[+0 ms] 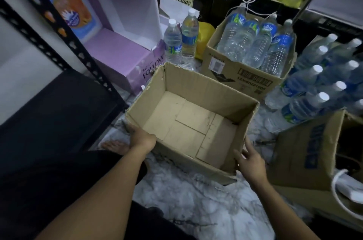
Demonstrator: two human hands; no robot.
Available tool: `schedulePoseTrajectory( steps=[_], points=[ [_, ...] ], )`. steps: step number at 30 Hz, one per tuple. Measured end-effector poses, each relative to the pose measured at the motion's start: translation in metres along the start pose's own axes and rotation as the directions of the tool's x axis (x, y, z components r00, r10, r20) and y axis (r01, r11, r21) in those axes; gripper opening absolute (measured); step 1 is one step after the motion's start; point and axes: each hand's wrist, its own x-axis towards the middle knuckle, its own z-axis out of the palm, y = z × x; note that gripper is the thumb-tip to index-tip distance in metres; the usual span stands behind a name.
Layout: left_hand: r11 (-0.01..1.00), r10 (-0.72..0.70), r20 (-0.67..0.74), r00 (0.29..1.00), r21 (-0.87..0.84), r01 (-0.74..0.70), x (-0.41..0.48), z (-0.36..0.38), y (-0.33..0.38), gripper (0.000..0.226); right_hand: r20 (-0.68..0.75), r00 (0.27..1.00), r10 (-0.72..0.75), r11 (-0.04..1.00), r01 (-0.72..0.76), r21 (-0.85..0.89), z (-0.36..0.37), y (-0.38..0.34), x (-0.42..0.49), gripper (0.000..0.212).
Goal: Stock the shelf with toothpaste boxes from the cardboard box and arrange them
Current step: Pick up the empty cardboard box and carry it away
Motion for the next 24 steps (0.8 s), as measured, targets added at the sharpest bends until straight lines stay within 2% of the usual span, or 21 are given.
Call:
schedulePoseTrajectory(
  steps=[2,4,9,12,17,21,24],
  points=[
    [0.999,-0.006,-0.031,1.000,0.050,0.008,-0.001,0.002,0.005,0.071,0.014,1.000,-0.018,1.000,0.018,-0.012,0.007,-0.007,0.002,0.071],
    [0.995,0.010,-0.048,0.999,0.099,-0.005,0.000,0.004,0.006,0.074,0.010,1.000,-0.029,0.999,0.030,-0.041,0.010,-0.011,0.006,0.070],
    [0.984,0.058,-0.032,0.998,0.172,-0.051,0.006,0.003,0.001,0.073,0.075,0.997,-0.009,0.995,0.001,0.105,0.009,-0.008,0.016,0.068],
    [0.978,0.047,-0.029,0.998,0.202,-0.040,0.009,0.000,-0.002,0.065,0.064,0.998,-0.021,0.994,0.015,0.105,0.009,-0.007,0.016,0.068],
    [0.929,0.148,0.058,0.987,0.335,-0.159,0.000,-0.005,-0.003,0.038,0.035,0.999,-0.006,0.998,0.004,0.057,0.006,-0.004,0.009,0.071],
    [0.911,0.154,0.121,0.981,0.367,-0.189,-0.010,-0.015,-0.003,0.040,0.052,0.998,0.031,0.998,-0.027,-0.062,-0.006,-0.010,0.002,0.072],
    [0.817,0.194,0.243,0.950,0.496,-0.294,-0.032,-0.029,0.018,0.033,-0.098,0.988,-0.118,0.989,0.108,-0.104,-0.032,-0.062,-0.004,0.069]
  ],
)
